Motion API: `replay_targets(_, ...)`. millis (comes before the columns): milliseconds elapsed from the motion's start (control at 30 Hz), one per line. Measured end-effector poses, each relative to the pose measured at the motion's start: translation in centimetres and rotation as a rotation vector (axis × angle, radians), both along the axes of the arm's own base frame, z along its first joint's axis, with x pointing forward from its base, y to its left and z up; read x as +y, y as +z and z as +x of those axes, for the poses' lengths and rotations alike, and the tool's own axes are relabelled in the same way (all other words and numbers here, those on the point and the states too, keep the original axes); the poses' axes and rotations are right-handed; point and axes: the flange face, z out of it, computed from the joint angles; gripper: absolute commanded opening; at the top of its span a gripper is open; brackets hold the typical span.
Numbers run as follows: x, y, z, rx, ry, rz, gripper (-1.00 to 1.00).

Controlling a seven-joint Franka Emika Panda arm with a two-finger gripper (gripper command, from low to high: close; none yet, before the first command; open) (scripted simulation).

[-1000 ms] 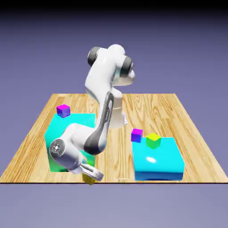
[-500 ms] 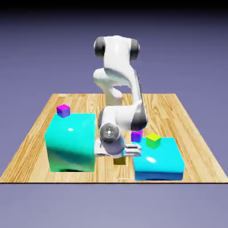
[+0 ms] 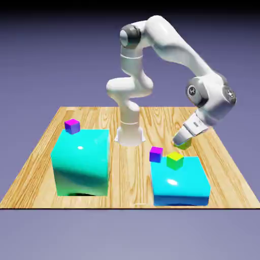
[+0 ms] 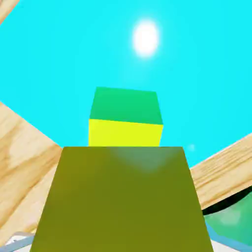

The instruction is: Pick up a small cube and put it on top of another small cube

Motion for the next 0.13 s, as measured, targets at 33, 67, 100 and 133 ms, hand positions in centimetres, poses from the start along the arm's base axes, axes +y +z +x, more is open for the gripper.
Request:
replay_targets(33, -0.52, -1.42, -0.53, 0.000, 0.000, 0.001, -1.00)
replay_targets(67, -0.63, -1.70, -0.64, 0.001, 0.000, 0.001, 1.00)
replay_targets(100, -0.65, -1.70, -0.63, -0.001, 0.001, -0.001, 1.00)
replay_targets(133, -0.65, -1.70, -0.62, -0.001, 0.002, -0.001, 1.00)
